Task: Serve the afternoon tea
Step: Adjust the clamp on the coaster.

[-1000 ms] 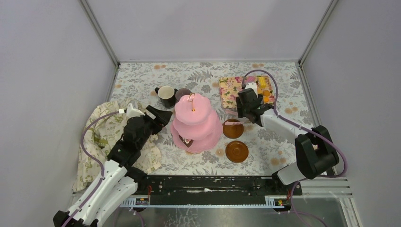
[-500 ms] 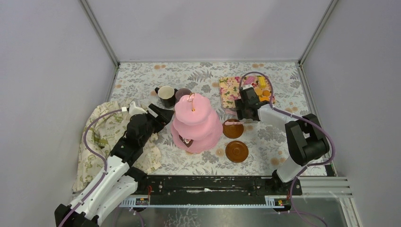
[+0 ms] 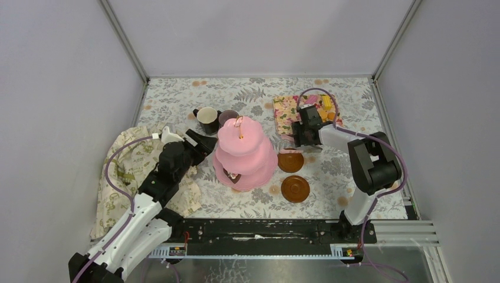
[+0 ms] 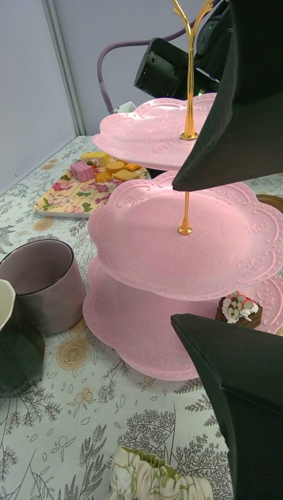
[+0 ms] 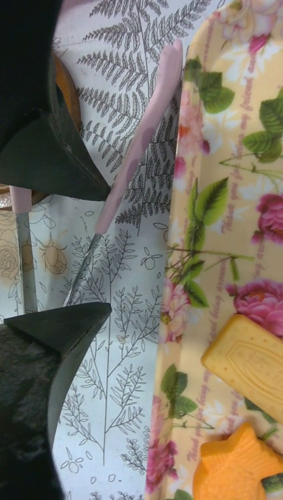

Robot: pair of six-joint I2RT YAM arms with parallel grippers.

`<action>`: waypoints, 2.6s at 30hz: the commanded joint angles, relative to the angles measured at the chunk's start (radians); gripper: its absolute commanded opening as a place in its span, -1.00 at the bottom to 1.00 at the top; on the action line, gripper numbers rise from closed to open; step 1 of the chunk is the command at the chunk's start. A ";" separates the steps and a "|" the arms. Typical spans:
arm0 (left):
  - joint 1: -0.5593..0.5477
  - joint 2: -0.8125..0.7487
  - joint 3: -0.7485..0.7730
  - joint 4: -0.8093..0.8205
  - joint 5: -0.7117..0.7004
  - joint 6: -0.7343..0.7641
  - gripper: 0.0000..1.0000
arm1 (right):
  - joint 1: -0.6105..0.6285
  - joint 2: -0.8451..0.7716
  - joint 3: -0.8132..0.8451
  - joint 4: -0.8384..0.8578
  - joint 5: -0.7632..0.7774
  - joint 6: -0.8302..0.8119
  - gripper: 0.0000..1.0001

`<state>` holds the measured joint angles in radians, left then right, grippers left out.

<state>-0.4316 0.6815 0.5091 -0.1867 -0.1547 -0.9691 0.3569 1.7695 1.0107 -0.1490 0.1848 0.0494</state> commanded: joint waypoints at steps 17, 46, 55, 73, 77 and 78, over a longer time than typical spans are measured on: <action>-0.007 -0.014 0.019 0.042 -0.016 0.010 0.67 | -0.027 0.014 0.045 -0.016 -0.094 0.005 -0.15; -0.007 -0.080 0.031 -0.003 -0.019 -0.005 0.65 | -0.025 -0.101 -0.002 -0.082 -0.163 0.066 -0.68; -0.007 -0.098 0.034 -0.015 -0.021 -0.002 0.65 | 0.060 -0.163 0.004 -0.135 -0.119 0.124 -0.73; -0.009 -0.117 0.053 -0.050 -0.016 0.004 0.64 | 0.134 -0.164 -0.029 -0.192 0.021 0.294 -0.89; -0.007 -0.117 0.048 -0.049 -0.018 0.004 0.64 | 0.132 -0.147 -0.022 -0.179 0.027 0.299 -0.87; -0.008 -0.118 0.047 -0.049 -0.017 0.003 0.64 | 0.132 -0.141 -0.019 -0.178 0.028 0.302 -0.86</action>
<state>-0.4316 0.5694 0.5262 -0.2466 -0.1654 -0.9699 0.4870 1.6356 0.9756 -0.3393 0.1783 0.3218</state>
